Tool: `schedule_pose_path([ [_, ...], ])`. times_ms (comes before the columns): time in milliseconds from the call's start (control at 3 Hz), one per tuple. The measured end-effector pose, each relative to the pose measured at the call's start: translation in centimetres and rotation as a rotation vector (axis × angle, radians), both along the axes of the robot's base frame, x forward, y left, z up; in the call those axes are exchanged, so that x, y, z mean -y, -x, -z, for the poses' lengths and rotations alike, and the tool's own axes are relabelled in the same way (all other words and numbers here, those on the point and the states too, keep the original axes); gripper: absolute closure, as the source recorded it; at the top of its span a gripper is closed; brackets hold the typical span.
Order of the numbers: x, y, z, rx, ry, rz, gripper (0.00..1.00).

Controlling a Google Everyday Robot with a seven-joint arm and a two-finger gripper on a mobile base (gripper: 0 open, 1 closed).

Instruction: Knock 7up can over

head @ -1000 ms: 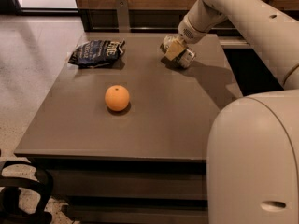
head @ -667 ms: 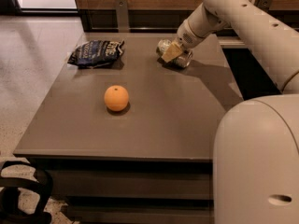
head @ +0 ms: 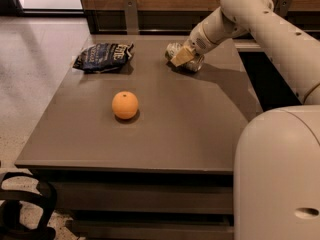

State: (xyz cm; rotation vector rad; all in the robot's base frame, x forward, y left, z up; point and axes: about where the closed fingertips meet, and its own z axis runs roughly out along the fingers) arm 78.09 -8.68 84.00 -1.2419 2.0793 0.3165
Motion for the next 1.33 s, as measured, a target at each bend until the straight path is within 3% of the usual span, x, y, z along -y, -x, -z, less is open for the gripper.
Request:
schedule_pose_path([
  [1000,-0.44,-0.04,0.45,-0.008,0.0,-0.006,0.05],
  [1333,-0.59,-0.05,0.64,-0.011,0.0,-0.008,0.0],
])
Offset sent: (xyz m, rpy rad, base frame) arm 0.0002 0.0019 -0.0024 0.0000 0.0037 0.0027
